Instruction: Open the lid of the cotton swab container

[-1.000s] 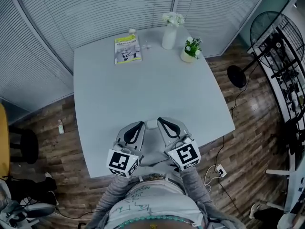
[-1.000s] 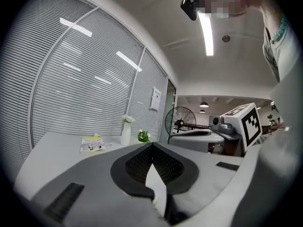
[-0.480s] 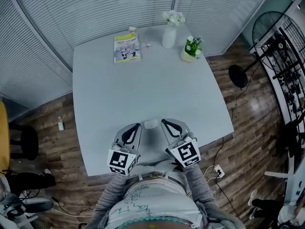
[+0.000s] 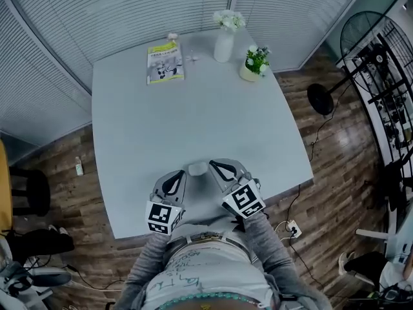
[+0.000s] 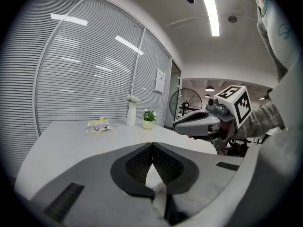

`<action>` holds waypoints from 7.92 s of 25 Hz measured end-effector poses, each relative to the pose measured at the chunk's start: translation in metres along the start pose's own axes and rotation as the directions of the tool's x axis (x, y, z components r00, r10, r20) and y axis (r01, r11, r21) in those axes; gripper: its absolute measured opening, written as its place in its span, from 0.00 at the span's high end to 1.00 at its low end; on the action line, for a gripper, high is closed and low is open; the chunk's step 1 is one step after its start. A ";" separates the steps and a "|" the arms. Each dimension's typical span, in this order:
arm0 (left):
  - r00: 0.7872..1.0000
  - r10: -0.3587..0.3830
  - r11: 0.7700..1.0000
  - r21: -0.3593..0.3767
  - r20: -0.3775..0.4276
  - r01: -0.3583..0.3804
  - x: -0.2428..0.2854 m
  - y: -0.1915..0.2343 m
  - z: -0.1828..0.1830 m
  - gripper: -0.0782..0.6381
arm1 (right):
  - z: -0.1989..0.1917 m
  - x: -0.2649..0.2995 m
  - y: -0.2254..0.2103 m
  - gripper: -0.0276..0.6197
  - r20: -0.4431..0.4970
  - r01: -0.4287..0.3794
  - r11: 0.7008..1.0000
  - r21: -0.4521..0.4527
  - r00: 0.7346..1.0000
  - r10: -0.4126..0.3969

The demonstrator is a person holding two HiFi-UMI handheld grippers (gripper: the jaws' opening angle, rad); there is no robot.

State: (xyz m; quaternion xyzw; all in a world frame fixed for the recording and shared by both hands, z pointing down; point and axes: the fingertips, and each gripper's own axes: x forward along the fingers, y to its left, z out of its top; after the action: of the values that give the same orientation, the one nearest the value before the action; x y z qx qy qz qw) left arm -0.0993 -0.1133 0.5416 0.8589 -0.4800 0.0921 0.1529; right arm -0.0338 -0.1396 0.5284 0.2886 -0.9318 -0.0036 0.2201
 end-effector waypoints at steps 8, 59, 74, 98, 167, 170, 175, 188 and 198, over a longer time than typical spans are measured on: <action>0.995 -0.012 1.000 0.008 -0.097 0.013 0.014 0.009 -0.035 0.89 | -0.044 0.022 0.005 0.95 -0.108 -0.083 0.997 -0.010 0.991 0.081; 0.797 -0.300 0.864 0.206 -0.524 0.460 0.074 0.010 -0.156 0.52 | -0.160 0.083 0.043 0.57 -0.379 -0.517 0.850 -0.102 0.810 0.447; 0.768 -0.327 0.852 0.179 -0.551 0.492 0.089 0.012 -0.162 0.61 | -0.164 0.103 0.048 0.60 -0.379 -0.598 0.790 -0.133 0.767 0.517; 0.792 -0.322 0.876 0.154 -0.519 0.458 0.064 -0.001 -0.114 0.61 | -0.116 0.079 0.051 0.60 -0.322 -0.628 0.756 -0.185 0.765 0.557; 0.746 -0.315 0.575 0.507 -0.586 0.642 -0.016 -0.069 0.027 0.62 | -0.006 -0.006 0.062 0.62 -0.102 -0.554 0.777 -0.298 0.828 0.551; 0.733 -0.333 0.581 0.483 -0.593 0.655 -0.014 -0.069 0.027 0.62 | -0.006 -0.005 0.061 0.62 -0.093 -0.555 0.778 -0.293 0.827 0.555; 0.718 -0.363 0.590 0.450 -0.594 0.670 -0.018 -0.070 0.029 0.63 | -0.005 -0.008 0.065 0.62 -0.083 -0.558 0.780 -0.284 0.824 0.560; 0.690 -0.409 0.611 0.382 -0.597 0.693 -0.019 -0.069 0.033 0.62 | -0.006 -0.004 0.066 0.62 -0.089 -0.559 0.774 -0.297 0.823 0.560; 0.778 -0.417 0.578 0.523 -0.470 0.626 -0.016 -0.067 0.050 0.61 | -0.008 -0.006 0.056 0.62 -0.077 -0.539 0.800 -0.263 0.838 0.540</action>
State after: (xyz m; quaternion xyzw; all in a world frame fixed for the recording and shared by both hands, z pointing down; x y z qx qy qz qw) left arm -0.0498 -0.0847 0.4780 0.9347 -0.1094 0.3315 -0.0668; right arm -0.0567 -0.0889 0.5404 -0.0215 -0.9658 -0.0701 0.2487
